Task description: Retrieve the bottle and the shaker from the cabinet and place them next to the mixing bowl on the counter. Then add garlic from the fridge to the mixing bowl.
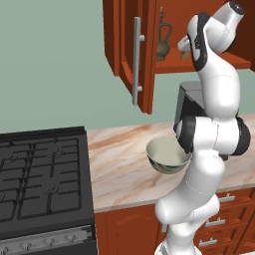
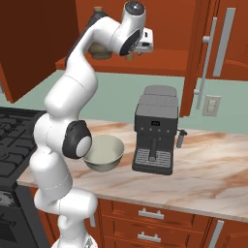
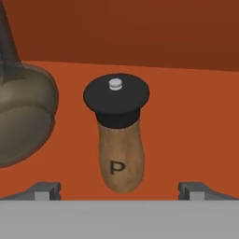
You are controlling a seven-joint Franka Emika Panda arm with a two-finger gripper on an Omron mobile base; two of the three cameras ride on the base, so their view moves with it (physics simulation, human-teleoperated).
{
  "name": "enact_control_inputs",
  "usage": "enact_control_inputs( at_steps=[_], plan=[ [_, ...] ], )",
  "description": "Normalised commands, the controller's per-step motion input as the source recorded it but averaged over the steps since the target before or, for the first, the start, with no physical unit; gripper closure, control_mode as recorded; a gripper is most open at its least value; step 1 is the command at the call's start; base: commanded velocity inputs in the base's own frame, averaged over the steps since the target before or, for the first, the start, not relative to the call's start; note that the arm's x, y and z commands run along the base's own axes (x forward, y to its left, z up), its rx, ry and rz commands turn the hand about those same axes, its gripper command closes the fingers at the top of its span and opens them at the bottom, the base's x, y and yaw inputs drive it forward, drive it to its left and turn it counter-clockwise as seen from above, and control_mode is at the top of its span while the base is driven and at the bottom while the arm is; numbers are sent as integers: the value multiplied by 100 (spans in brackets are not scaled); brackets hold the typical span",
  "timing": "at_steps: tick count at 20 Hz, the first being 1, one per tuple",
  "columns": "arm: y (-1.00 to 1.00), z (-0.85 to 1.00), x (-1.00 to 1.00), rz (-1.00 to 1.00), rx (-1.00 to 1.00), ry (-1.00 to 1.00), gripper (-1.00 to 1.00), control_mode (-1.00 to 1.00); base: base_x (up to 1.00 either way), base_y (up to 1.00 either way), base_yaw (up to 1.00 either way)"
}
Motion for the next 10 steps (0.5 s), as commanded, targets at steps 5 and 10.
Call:
enact_control_inputs(
  at_steps=[5,10],
  plan=[
    [4,-5,6,0,0,0,-100,-100,0,0,0],
    [0,-2,11,0,0,0,-100,-100,0,0,0]
  ],
)
